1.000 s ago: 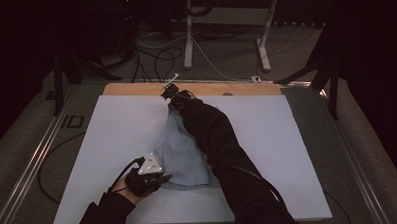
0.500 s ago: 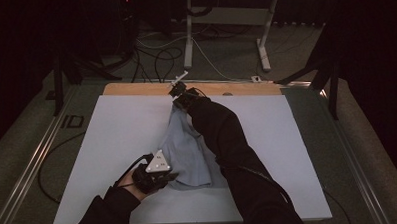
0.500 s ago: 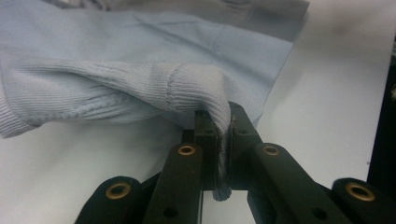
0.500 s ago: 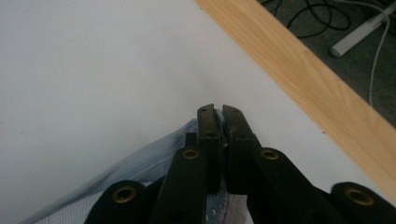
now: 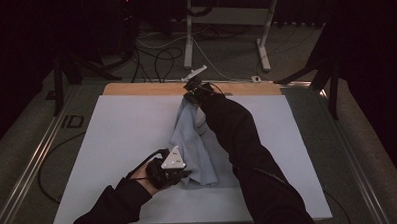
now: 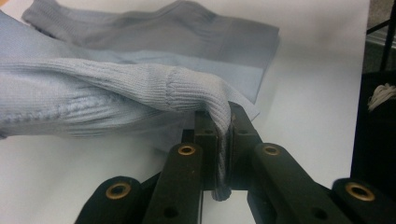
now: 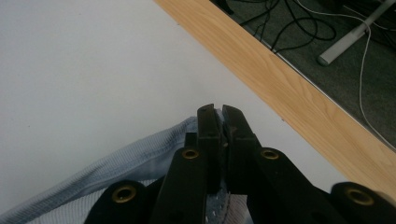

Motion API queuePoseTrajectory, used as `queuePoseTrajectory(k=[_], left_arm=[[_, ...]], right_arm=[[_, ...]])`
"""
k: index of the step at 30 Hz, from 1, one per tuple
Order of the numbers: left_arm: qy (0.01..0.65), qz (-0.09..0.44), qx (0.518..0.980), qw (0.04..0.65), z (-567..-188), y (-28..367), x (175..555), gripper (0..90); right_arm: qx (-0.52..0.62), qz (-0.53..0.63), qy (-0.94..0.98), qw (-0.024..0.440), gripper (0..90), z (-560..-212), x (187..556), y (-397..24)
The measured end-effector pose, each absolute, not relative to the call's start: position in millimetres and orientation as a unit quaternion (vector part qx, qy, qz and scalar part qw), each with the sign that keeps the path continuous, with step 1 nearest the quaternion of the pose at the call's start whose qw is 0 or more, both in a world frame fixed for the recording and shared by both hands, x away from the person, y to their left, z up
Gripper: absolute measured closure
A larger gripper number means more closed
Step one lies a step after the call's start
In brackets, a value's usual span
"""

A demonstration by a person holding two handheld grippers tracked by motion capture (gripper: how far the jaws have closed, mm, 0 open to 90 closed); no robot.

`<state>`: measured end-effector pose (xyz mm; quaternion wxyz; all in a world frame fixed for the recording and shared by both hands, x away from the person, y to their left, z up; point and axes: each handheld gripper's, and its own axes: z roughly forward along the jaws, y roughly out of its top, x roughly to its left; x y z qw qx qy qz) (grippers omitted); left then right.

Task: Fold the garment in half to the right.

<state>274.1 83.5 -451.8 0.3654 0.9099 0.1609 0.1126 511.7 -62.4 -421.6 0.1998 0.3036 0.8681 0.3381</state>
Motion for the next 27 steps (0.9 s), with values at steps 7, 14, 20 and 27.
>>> queuePoseTrajectory(k=[7,14,20,27], left_arm=[[0.142,0.109,0.913,0.368,-447.5,68.6,278.0,87.1],[0.124,0.105,0.916,0.368,-446.0,53.3,280.8,87.2],[0.111,0.099,0.917,0.369,-445.8,39.5,283.4,87.1],[0.094,0.094,0.922,0.365,-448.9,20.7,285.5,87.1]], right_arm=[[0.309,0.338,0.864,0.207,87.6,-418.9,511.7,-83.1],[0.317,0.348,0.857,0.208,87.6,-415.2,510.1,-102.6],[0.323,0.354,0.853,0.209,87.6,-415.0,510.5,-123.0],[0.329,0.359,0.849,0.204,87.6,-421.3,512.3,-142.1]])
